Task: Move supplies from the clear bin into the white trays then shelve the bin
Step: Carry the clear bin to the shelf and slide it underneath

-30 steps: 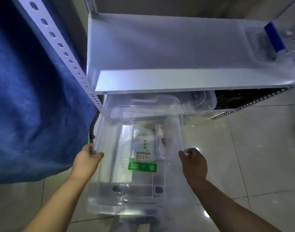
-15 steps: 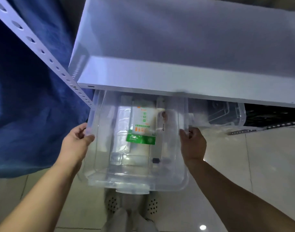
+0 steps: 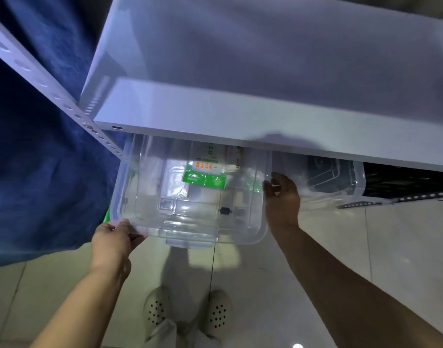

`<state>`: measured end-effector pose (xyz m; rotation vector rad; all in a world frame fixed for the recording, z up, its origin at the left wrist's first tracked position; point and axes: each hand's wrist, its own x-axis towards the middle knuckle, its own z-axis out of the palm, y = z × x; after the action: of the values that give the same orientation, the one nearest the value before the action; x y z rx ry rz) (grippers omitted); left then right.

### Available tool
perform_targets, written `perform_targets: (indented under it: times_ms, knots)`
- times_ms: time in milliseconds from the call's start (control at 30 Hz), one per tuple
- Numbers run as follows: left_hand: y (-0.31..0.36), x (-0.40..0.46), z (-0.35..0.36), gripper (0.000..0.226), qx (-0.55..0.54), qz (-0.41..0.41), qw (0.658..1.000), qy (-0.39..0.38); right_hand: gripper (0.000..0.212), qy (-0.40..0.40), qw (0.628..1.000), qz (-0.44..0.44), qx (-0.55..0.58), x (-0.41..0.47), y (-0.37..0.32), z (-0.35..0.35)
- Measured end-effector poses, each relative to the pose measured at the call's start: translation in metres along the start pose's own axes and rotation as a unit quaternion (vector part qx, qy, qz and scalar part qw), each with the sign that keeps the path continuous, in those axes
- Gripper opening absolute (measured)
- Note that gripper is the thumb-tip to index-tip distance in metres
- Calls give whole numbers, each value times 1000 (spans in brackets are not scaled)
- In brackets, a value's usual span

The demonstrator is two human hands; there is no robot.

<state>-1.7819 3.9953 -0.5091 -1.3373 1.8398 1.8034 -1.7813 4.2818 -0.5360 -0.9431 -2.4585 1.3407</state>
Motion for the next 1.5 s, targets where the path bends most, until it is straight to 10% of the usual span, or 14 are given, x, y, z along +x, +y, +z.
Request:
perform_targets:
  times_ms: [333,1033,1500]
  knots:
    - [11,-13,11,29,39,-28,999,-16,25,256,963,77,-41,-4,10,-110]
    - [-7,-20,13,58,13,105,993,-47,13,17,998,50,33,-32,-5,-79]
    - [-1,2,-14,61,77,61,992,-80,39,-9,966,-132,-221,-126,-55,13]
